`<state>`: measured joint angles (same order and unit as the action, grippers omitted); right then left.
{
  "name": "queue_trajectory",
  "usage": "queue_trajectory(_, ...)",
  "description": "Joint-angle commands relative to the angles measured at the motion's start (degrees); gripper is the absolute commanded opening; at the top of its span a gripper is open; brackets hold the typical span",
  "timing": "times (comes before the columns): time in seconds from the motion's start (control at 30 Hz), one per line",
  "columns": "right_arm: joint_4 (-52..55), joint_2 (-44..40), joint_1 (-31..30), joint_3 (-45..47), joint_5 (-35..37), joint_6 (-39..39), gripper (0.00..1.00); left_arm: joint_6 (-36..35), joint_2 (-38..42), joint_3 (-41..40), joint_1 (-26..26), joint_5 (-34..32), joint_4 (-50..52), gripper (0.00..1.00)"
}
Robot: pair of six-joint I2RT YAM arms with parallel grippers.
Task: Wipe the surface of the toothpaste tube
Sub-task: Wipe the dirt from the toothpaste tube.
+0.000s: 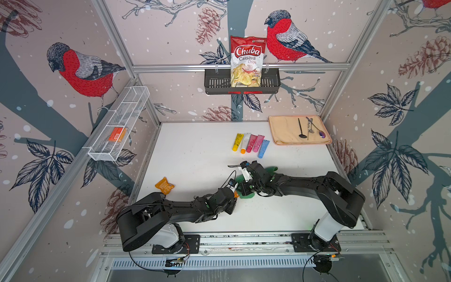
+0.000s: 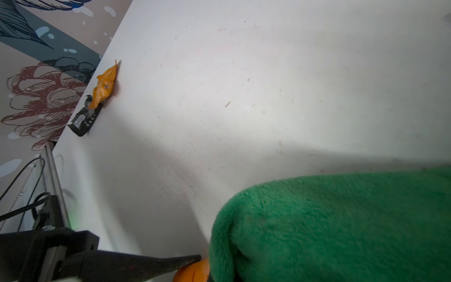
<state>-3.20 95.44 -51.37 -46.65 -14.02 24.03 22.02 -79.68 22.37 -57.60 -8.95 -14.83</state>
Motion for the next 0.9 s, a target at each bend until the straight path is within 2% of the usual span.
queue_trajectory(0.0, 11.1, -0.3, 1.9, 0.0, 13.6, -2.0, 0.02, 0.0, -0.8, 0.2, -0.1, -1.0, -0.4, 0.14)
queue_trajectory(0.13, 13.3, -1.2, 3.8, 0.3, 18.4, -2.3, 0.02, -0.2, -1.4, 0.5, -0.1, -1.3, 0.0, 0.13)
queue_trajectory(0.23, 12.6, -2.2, 4.3, 0.9, 18.4, -2.1, 0.02, -0.3, -1.4, 0.7, 0.0, -1.5, 0.0, 0.13)
queue_trajectory(0.3, 11.3, -2.4, 3.5, 0.9, 15.5, -1.9, 0.02, -0.4, -1.5, 0.7, 0.0, -1.5, 0.2, 0.13)
queue_trajectory(0.53, 3.3, -1.1, -5.2, -0.8, -0.6, 0.5, 0.02, -1.5, -2.4, 1.4, 0.0, -1.6, 0.9, 0.13)
queue_trajectory(0.63, 0.6, -2.6, -6.3, 0.3, -4.8, 1.8, 0.02, -1.4, -2.0, 1.3, -0.1, -2.0, 0.9, 0.13)
queue_trajectory(0.87, 2.6, -1.6, -3.7, 1.3, 0.0, 1.3, 0.02, -1.7, -2.0, 1.4, 0.0, -2.0, 0.9, 0.13)
